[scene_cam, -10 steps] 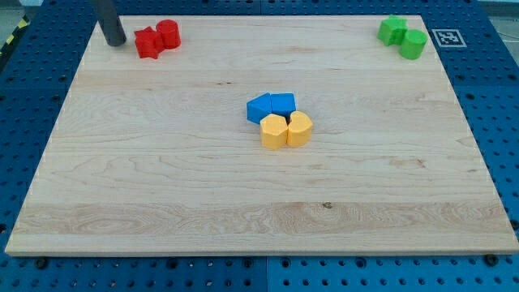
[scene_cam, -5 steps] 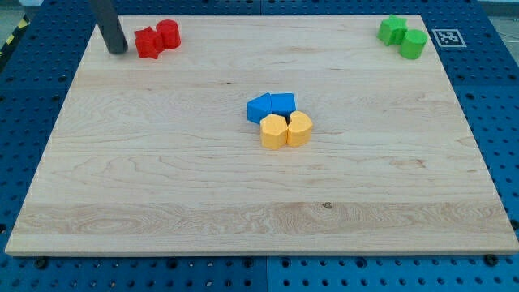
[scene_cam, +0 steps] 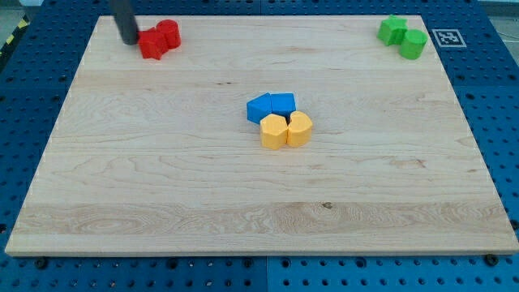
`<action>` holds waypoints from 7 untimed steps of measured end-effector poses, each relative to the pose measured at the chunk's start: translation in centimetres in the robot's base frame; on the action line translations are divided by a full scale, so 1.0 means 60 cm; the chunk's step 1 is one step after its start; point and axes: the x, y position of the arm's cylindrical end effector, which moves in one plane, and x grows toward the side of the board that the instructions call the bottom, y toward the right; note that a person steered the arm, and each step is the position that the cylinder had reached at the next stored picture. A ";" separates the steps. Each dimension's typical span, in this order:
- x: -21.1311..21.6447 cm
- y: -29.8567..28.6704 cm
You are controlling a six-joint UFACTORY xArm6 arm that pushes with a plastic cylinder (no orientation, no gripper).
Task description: Move red star away from the red circle
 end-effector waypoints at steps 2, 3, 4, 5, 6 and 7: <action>0.074 0.080; 0.176 0.094; 0.205 0.094; 0.174 0.120; 0.170 0.186; 0.186 0.215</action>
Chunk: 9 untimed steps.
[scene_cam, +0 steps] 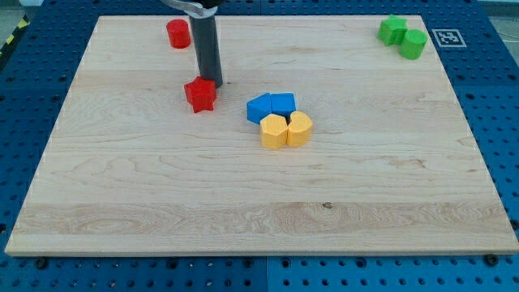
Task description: Move red star away from the red circle
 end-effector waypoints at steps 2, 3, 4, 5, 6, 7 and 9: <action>-0.017 0.051; 0.041 0.020; 0.081 -0.059; 0.101 -0.108; 0.048 -0.072; -0.008 -0.044; 0.034 -0.151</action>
